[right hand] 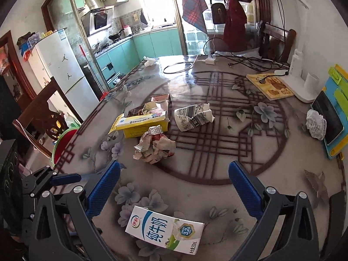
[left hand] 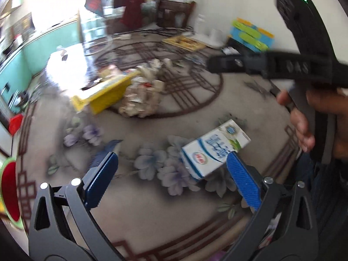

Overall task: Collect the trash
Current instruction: 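Grasp the white milk carton with the left tool and lift it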

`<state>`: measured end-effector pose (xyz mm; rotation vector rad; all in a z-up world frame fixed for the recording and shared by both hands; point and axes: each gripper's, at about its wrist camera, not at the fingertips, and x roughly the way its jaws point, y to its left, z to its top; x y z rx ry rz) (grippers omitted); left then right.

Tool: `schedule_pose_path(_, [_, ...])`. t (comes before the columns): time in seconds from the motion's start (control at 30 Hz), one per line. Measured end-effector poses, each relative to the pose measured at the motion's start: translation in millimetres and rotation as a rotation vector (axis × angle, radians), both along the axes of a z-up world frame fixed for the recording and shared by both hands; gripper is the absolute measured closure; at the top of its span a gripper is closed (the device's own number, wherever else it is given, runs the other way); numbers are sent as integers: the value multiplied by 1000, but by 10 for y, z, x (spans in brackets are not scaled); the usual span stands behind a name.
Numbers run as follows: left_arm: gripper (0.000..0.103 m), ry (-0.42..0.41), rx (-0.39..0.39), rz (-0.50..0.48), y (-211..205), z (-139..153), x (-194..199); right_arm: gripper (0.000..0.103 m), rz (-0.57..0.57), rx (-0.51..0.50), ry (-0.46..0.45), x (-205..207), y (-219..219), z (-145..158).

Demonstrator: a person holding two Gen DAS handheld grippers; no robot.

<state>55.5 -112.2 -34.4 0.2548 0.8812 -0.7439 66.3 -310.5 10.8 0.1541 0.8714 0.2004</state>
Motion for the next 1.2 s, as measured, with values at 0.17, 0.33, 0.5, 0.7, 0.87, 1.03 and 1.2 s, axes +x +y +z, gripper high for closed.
schedule_pose_path(0.17, [5,14,52,-179,-424,-155,-72,7,-60,62,9,-20,-262,0])
schedule_pose_path(0.33, [5,-10,149,-281,-790,-337,-74,6,-87,87,-3,-62,-395,59])
schedule_pose_path(0.5, [5,17,194,-343,-1003,-500,-3,6,-77,93,3,-83,-421,51])
schedule_pose_path(0.7, [5,33,237,-374,-1116,-681,66,6,-91,107,-9,-85,-497,92])
schedule_pose_path(0.87, [9,62,263,-357,-1144,-801,133,6,-101,113,-13,-78,-540,111])
schedule_pose_path(1.03, [21,81,247,-319,-1113,-797,181,6,-99,104,-9,-76,-532,96])
schedule_pose_path(1.2, [53,96,243,-253,-1025,-733,278,6,-89,93,-8,-73,-475,91])
